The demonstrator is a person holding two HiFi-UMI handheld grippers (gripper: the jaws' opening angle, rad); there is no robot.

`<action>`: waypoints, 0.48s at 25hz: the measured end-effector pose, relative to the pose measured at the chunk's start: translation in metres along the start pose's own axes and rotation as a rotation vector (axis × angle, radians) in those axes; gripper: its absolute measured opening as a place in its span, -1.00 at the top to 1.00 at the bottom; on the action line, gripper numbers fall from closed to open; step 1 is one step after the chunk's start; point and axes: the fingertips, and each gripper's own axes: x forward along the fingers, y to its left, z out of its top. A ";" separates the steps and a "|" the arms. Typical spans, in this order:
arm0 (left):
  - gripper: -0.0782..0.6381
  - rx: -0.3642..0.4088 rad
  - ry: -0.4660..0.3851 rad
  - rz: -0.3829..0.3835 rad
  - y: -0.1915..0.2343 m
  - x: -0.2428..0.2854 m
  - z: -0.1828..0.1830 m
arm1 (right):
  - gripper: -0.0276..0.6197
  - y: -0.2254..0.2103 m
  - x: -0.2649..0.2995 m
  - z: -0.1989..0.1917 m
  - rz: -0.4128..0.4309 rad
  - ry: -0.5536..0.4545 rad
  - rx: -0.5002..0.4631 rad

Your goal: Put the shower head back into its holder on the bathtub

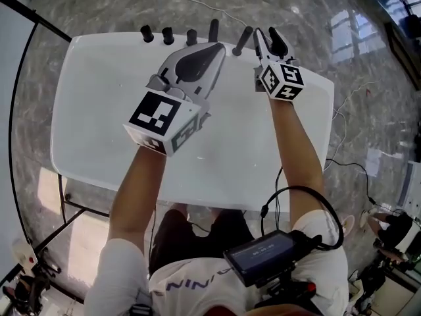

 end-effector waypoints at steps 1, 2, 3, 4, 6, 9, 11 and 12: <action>0.74 0.006 -0.003 -0.003 -0.003 -0.004 0.008 | 0.42 0.005 -0.006 0.015 -0.002 -0.013 -0.006; 0.74 0.012 -0.006 -0.008 -0.006 -0.009 0.016 | 0.46 0.010 -0.012 0.029 -0.001 -0.025 -0.015; 0.74 0.018 -0.007 -0.013 -0.009 -0.013 0.022 | 0.47 0.015 -0.018 0.042 0.001 -0.033 -0.029; 0.74 0.023 -0.007 -0.018 -0.012 -0.017 0.026 | 0.51 0.020 -0.024 0.052 0.004 -0.038 -0.043; 0.74 0.035 -0.001 -0.030 -0.018 -0.026 0.032 | 0.57 0.027 -0.039 0.070 -0.005 -0.048 -0.054; 0.74 0.055 0.005 -0.040 -0.021 -0.043 0.040 | 0.67 0.041 -0.064 0.097 -0.034 -0.073 -0.041; 0.74 0.050 0.008 -0.045 -0.025 -0.060 0.046 | 0.72 0.058 -0.086 0.112 -0.033 -0.079 -0.034; 0.73 0.047 0.009 -0.050 -0.027 -0.069 0.051 | 0.74 0.066 -0.097 0.120 -0.031 -0.080 -0.029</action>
